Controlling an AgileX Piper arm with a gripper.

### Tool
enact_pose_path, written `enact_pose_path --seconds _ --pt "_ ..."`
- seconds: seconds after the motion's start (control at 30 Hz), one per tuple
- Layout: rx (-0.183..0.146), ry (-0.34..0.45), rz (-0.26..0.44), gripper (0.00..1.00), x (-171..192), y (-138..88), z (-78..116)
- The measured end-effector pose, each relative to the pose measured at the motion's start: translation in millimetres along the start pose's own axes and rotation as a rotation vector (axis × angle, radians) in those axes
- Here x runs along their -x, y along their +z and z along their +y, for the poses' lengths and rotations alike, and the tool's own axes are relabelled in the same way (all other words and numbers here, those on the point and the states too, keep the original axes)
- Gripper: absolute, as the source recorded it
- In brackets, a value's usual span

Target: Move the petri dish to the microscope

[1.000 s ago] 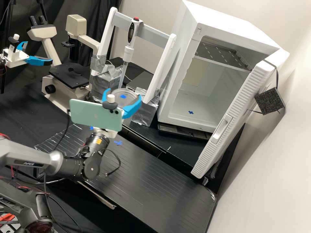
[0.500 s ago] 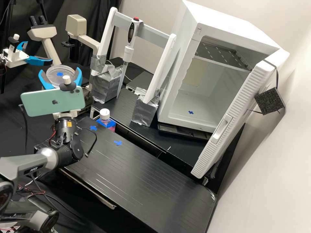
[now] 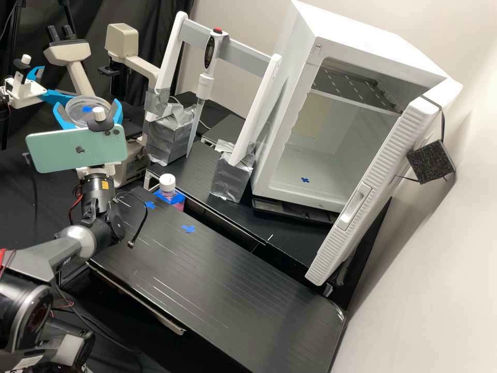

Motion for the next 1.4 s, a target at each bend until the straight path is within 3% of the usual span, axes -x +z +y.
enact_pose_path --seconds 0.17,0.43,0.63,0.7,0.9,1.27,1.4 --pt "0.015 -0.027 -0.045 0.0 -3.6 7.4 -2.9" --pt "0.08 -0.016 -0.011 0.0 -21.1 4.8 5.3" --pt "0.042 -0.021 -0.067 0.0 -47.3 12.7 11.3" --pt "0.016 -0.033 -0.094 0.0 -57.4 15.7 10.1" --pt "-0.018 -0.075 -0.142 0.0 -93.3 17.0 -0.4" --pt "0.013 -0.169 -0.241 0.0 -141.1 12.5 -35.6" --pt "0.007 -0.194 -0.284 0.0 -157.8 15.7 -43.7"
